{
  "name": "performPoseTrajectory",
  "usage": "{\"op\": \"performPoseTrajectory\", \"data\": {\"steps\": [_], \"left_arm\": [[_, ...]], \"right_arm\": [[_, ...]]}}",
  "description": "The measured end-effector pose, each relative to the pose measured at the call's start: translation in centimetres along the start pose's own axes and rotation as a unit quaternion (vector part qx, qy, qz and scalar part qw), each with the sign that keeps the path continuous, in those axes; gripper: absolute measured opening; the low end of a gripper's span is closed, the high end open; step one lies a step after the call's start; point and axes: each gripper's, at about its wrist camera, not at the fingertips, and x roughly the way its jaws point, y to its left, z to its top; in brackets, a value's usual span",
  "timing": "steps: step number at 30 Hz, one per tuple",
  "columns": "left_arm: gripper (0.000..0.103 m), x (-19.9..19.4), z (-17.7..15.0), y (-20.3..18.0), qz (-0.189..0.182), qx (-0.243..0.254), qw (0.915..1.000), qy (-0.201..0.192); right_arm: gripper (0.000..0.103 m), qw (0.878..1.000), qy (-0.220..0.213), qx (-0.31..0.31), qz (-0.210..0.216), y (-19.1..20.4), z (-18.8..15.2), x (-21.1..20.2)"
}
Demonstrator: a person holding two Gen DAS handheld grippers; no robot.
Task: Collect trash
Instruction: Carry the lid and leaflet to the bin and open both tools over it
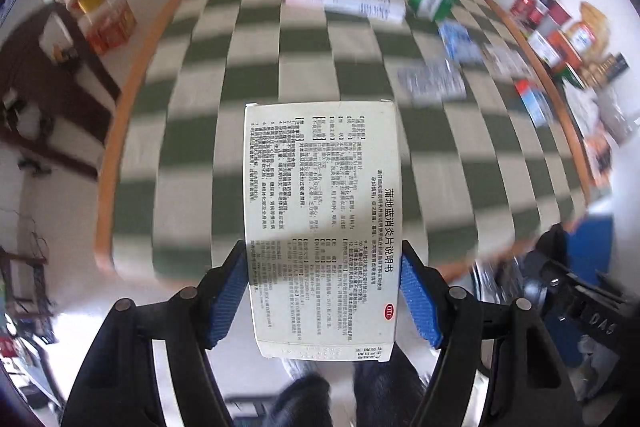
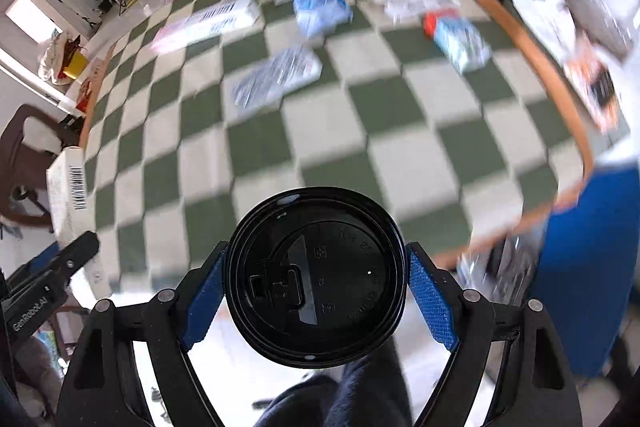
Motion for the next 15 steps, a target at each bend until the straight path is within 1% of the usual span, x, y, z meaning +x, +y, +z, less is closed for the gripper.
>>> {"op": "performPoseTrajectory", "data": {"steps": [2, 4, 5, 7, 8, 9, 12, 13, 15], "left_arm": [[0.069, 0.6, -3.6, 1.6, -0.031, -0.02, 0.9987, 0.034], [0.069, 1.6, -6.4, 2.5, -0.047, -0.034, 0.9964, 0.062], [0.069, 2.6, -8.2, 3.1, -0.053, -0.039, 0.9946, 0.08], [0.069, 4.8, -11.0, 3.8, -0.052, -0.046, 0.9917, 0.108], [0.069, 5.9, -11.8, 4.1, -0.054, -0.05, 0.9904, 0.117], [0.069, 8.1, -13.2, 4.7, -0.052, -0.061, 0.9878, 0.133], [0.069, 14.0, -15.8, 6.3, -0.044, -0.089, 0.9815, 0.164], [0.069, 16.7, -16.8, 7.1, -0.036, -0.102, 0.9781, 0.178], [0.069, 21.4, -18.1, 8.2, -0.042, -0.122, 0.9728, 0.193]], "right_arm": [[0.086, 1.0, 0.018, 0.007, 0.016, 0.1, -4.0, -0.2], [0.086, 0.998, 0.046, 0.02, 0.033, -0.1, -8.0, 0.6], [0.086, 0.996, 0.067, 0.033, 0.045, -0.4, -10.2, 1.5], [0.086, 0.992, 0.101, 0.053, 0.061, -1.0, -13.2, 3.3], [0.086, 0.988, 0.119, 0.065, 0.068, -1.4, -14.7, 4.5], [0.086, 0.984, 0.139, 0.079, 0.078, -2.0, -16.3, 6.0], [0.086, 0.97, 0.19, 0.112, 0.103, -3.2, -19.9, 11.4], [0.086, 0.966, 0.202, 0.122, 0.108, -3.5, -20.7, 13.2], [0.086, 0.959, 0.224, 0.13, 0.11, -3.9, -22.6, 18.0]]}}
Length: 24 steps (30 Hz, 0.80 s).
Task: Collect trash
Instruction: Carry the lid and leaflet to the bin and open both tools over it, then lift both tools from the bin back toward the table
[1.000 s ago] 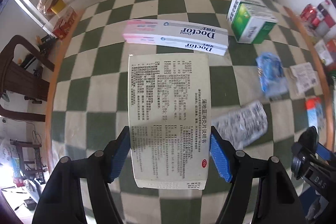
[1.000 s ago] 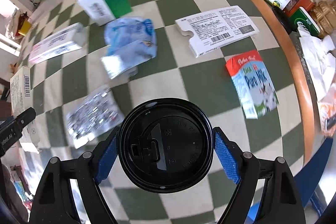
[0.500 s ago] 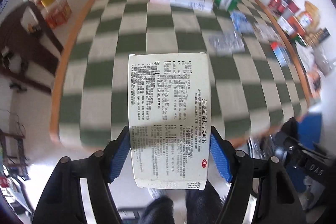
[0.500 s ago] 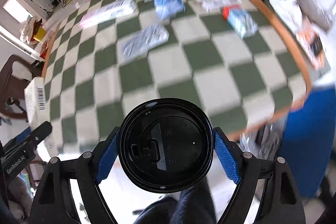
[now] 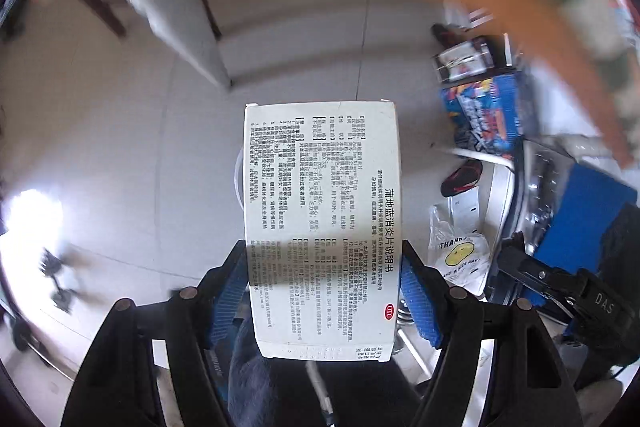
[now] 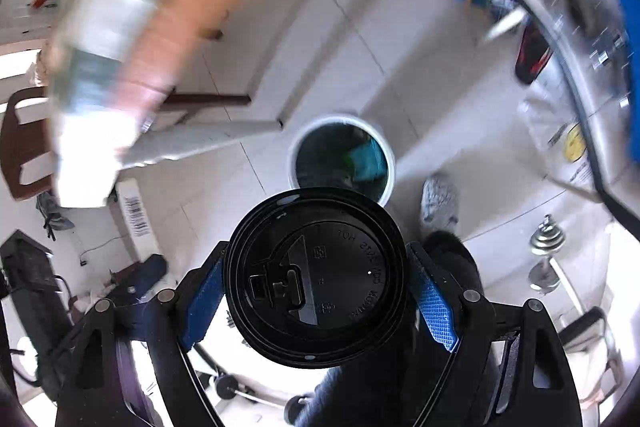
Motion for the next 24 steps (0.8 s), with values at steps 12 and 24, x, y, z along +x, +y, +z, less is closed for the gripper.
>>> {"op": "performPoseTrajectory", "data": {"steps": [12, 24], "left_arm": [[0.102, 18.7, 3.5, 5.3, 0.004, -0.03, 0.9986, 0.044], [0.103, 18.2, 1.8, 7.6, 0.146, 0.016, 0.989, -0.022]], "right_arm": [[0.091, 0.999, 0.041, 0.005, 0.015, -4.3, 6.7, 24.0], [0.103, 0.974, -0.035, -0.126, -0.185, -3.3, 6.5, 27.7]]}}
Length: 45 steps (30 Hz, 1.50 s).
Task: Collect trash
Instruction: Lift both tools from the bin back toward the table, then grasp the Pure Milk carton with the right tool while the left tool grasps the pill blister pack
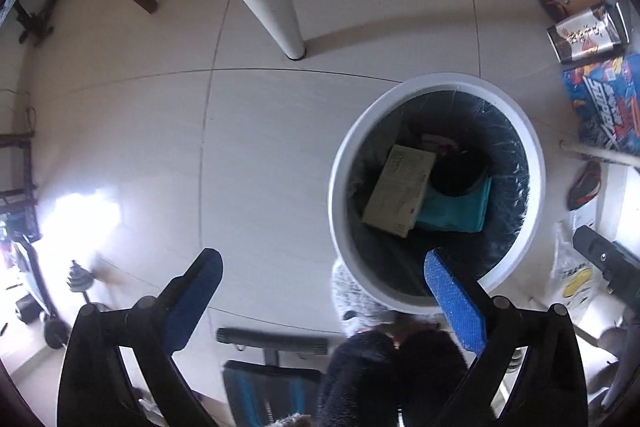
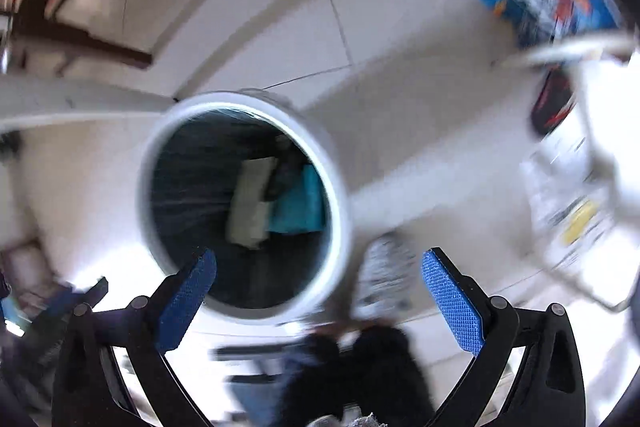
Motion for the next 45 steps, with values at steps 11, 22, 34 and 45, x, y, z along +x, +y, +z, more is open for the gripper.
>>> {"op": "performPoseTrajectory", "data": {"steps": [11, 22, 34, 45], "left_arm": [[0.103, -5.4, -1.6, 0.1, -0.002, 0.018, 0.9998, -0.012], [0.103, -15.6, -4.8, -0.3, -0.019, 0.033, 0.9989, -0.027], [0.103, -29.8, -8.0, -0.1, -0.034, 0.052, 0.9972, -0.042], [0.103, -40.0, -8.0, 0.1, -0.039, 0.057, 0.9922, -0.103]], "right_arm": [[0.103, 0.999, -0.005, -0.045, -0.031, 2.8, -2.3, -3.1], [0.103, 0.998, -0.02, -0.059, -0.012, 2.9, -6.2, -13.7], [0.103, 0.997, -0.049, -0.065, 0.01, 2.7, -10.0, -30.7], [0.103, 0.995, -0.082, -0.049, 0.043, 2.3, -11.8, -44.1]]}}
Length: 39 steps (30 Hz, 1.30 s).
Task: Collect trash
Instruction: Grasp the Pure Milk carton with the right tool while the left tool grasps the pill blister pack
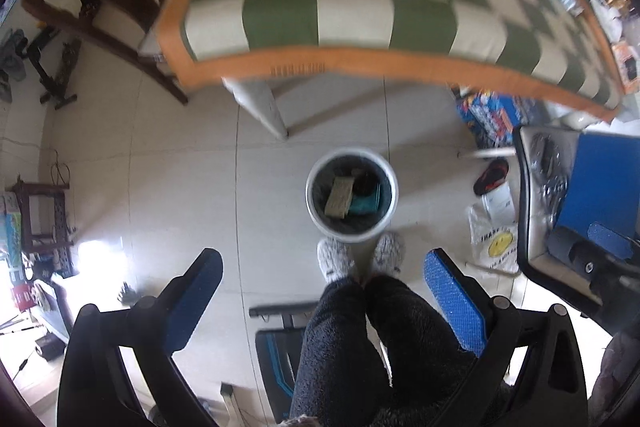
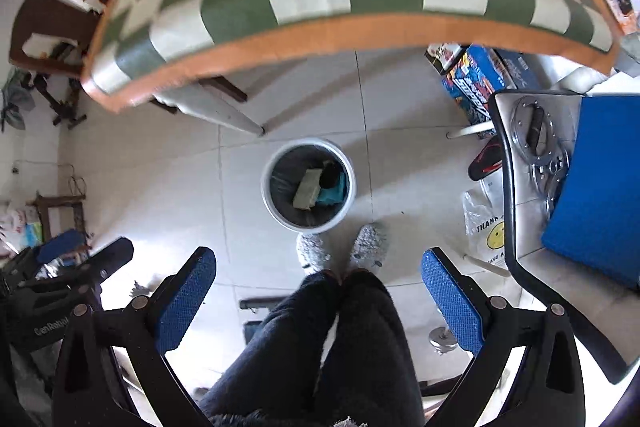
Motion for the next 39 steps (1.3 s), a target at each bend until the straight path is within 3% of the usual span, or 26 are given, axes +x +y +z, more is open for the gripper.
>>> {"op": "performPoseTrajectory", "data": {"steps": [5, 9, 13, 16, 18, 22, 27, 32, 34, 36, 39], "left_arm": [[0.103, -4.9, 5.6, -2.0, -0.002, 0.015, 0.9977, -0.066], [0.103, -7.5, 11.0, -5.0, 0.016, 0.055, 0.9908, -0.123], [0.103, -8.1, 18.0, -10.1, 0.045, 0.136, 0.9778, -0.153], [0.103, -6.8, 23.6, -14.6, 0.063, 0.209, 0.963, -0.158], [0.103, -5.3, 27.5, -17.3, 0.076, 0.253, 0.9527, -0.15], [0.103, -0.6, 34.8, -22.0, 0.083, 0.322, 0.9386, -0.093], [0.103, 6.3, 39.9, -25.8, 0.107, 0.395, 0.9124, -0.009], [0.103, 11.5, 41.8, -27.9, 0.138, 0.447, 0.8824, 0.047], [0.103, 11.4, 42.6, -28.3, 0.127, 0.44, 0.8875, 0.046], [0.103, 11.4, 43.6, -28.4, 0.124, 0.418, 0.8986, 0.052], [0.103, 11.3, 45.8, -27.9, 0.127, 0.354, 0.925, 0.052]], "right_arm": [[0.103, 0.998, -0.042, 0.035, 0.037, -0.5, 3.2, -5.1], [0.103, 0.993, -0.08, 0.07, 0.057, -2.3, 7.5, -9.1], [0.103, 0.988, -0.118, 0.091, 0.039, -5.9, 13.1, -12.6], [0.103, 0.987, -0.123, 0.103, 0.022, -10.0, 17.6, -13.6], [0.103, 0.986, -0.121, 0.111, 0.012, -13.1, 21.0, -13.6], [0.103, 0.987, -0.1, 0.128, -0.005, -20.1, 28.1, -12.0], [0.103, 0.985, -0.07, 0.154, -0.012, -27.4, 35.4, -9.1], [0.103, 0.985, -0.033, 0.166, -0.022, -32.4, 41.3, -5.2], [0.103, 0.986, -0.021, 0.164, -0.025, -33.7, 42.9, -3.8], [0.103, 0.987, -0.009, 0.156, -0.03, -34.5, 44.5, -2.3], [0.103, 0.988, 0.001, 0.147, -0.037, -35.0, 46.4, -0.3]]}}
